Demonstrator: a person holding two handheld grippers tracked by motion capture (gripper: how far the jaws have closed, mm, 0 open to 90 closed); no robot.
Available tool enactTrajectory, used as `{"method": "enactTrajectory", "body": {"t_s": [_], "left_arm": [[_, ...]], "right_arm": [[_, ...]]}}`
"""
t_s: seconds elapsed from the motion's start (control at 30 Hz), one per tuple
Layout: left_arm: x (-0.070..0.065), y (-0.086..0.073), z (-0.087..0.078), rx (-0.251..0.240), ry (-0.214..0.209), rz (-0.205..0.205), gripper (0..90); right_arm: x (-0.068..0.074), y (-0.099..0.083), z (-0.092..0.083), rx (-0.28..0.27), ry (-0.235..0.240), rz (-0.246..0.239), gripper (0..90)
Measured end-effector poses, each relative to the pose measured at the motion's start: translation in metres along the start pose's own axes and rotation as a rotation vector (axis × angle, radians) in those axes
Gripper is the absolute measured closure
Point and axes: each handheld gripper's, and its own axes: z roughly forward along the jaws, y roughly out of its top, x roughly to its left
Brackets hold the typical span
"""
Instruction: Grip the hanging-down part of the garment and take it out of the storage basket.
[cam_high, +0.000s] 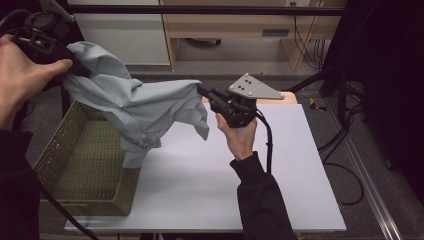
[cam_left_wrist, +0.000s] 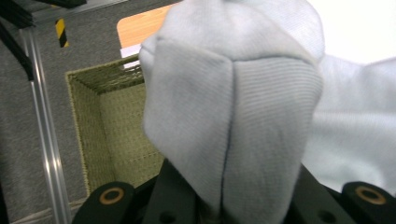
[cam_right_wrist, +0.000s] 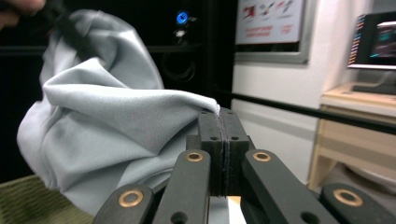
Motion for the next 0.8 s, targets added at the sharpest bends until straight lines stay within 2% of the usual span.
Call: {"method": "enactTrajectory", "body": {"t_s": [0.07,0.17,0.3,0.53,0.6,0.63,0.67,0.8], "left_arm": [[-0.002,0.001,0.001,0.000,-0.008,0.009,80.1],[-0.007,0.004,0.003,0.002,-0.005,0.014,80.2],[-0.012,0.006,0.004,0.006,0.001,0.022,80.2],[-0.014,0.007,0.004,0.001,-0.005,0.028,80.1],[-0.015,0.007,0.004,0.003,-0.005,0.028,80.2],[-0.015,0.007,0.005,0.004,-0.003,0.030,80.2],[-0.015,0.007,0.005,0.005,-0.002,0.029,80.2],[-0.015,0.006,0.004,0.003,-0.005,0.027,80.2]], "right_arm": [[-0.007,0.008,-0.009,-0.017,-0.025,0.010,90.0],[-0.008,0.010,-0.012,-0.010,-0.024,0.002,90.0],[-0.005,0.004,-0.013,0.027,-0.015,-0.028,90.0],[-0.010,0.004,-0.018,0.010,-0.031,-0.013,90.0],[-0.009,-0.001,-0.017,0.046,-0.023,-0.022,89.8],[-0.009,-0.001,-0.017,0.046,-0.023,-0.022,89.8],[-0.009,-0.008,-0.015,0.073,-0.017,-0.021,89.8],[-0.007,-0.023,-0.012,0.117,-0.002,-0.010,89.6]]}}
